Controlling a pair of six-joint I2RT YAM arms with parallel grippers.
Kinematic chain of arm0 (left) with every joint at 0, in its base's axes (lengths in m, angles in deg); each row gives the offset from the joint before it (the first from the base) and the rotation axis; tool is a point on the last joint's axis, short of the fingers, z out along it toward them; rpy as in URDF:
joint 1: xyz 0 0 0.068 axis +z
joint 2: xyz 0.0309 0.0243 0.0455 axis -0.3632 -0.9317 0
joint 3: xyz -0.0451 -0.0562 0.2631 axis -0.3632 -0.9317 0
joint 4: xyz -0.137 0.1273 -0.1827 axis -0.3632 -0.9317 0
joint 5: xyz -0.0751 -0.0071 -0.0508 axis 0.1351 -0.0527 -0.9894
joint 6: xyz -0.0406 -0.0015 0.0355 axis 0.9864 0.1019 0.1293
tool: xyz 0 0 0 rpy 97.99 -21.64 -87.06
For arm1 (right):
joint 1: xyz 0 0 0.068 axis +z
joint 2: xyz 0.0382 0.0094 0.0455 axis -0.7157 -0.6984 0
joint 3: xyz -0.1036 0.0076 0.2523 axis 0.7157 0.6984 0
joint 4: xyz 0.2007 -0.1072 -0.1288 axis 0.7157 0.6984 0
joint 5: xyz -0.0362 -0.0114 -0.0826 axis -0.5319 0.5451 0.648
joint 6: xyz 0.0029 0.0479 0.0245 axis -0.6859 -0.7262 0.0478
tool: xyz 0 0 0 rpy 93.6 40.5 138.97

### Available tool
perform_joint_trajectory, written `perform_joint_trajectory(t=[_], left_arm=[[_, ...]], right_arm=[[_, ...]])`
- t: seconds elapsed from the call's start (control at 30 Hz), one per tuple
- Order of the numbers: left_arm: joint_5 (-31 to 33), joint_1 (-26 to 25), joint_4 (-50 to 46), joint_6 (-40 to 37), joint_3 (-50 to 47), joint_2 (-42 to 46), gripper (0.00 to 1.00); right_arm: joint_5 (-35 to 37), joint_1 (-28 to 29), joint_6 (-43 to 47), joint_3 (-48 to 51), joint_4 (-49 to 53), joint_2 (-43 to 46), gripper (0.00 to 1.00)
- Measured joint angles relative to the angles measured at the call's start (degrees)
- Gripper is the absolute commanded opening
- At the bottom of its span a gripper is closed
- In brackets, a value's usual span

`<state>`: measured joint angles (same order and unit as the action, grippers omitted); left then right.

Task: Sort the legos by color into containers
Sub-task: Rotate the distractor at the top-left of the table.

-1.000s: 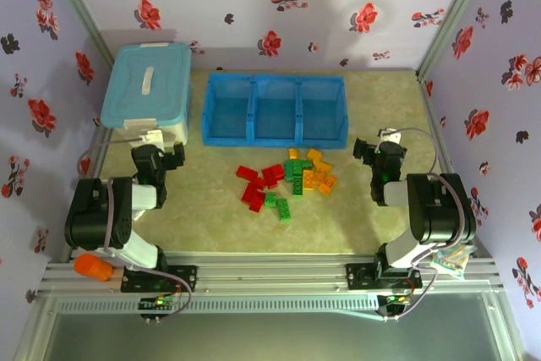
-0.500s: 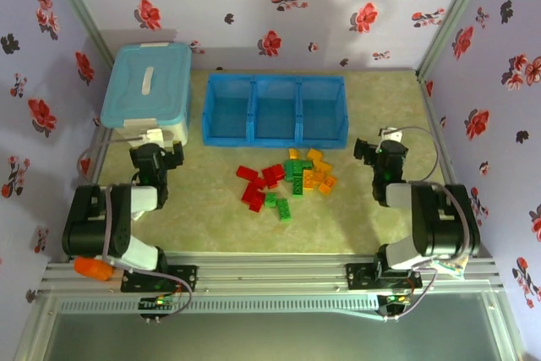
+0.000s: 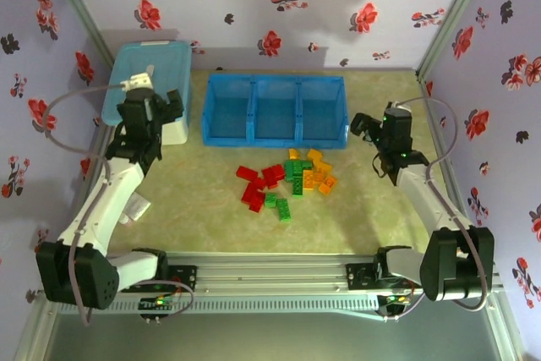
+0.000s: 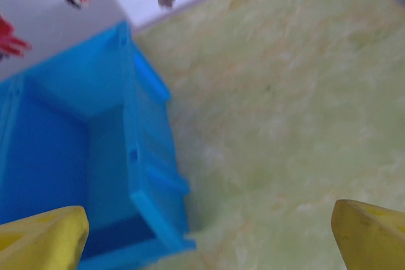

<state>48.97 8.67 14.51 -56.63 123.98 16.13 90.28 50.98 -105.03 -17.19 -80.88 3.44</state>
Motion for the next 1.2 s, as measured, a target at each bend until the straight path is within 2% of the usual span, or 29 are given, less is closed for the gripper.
perform_joint_trajectory(t=[0.2,0.4,0.6,0.77,1.0,1.2], left_arm=[[-6.71,-1.9,-6.32,4.17,7.39,-7.5,0.99],[-14.71,-3.85,-14.01,4.7,23.78,-26.4,0.97],[-19.58,-5.55,-18.86,5.09,28.61,-34.27,0.95],[-21.64,-3.45,-18.56,7.37,26.1,-34.97,0.95],[-22.08,0.83,-17.68,10.34,17.59,-29.55,0.94],[-21.38,-0.11,-17.68,11.21,13.09,-22.21,0.94]], right_arm=[[-0.92,2.01,-1.16,-0.09,3.02,-0.55,0.95],[-0.92,2.12,-1.75,-0.09,4.15,0.22,0.95],[-0.87,2.12,-1.73,-0.09,4.31,2.69,0.95],[-0.87,2.12,-1.7,-0.09,4.52,3.3,0.96],[-0.96,2.12,-1.7,-0.07,4.92,4.55,0.96],[-1.84,2.27,-1.81,-0.07,5.14,4.59,0.95]])
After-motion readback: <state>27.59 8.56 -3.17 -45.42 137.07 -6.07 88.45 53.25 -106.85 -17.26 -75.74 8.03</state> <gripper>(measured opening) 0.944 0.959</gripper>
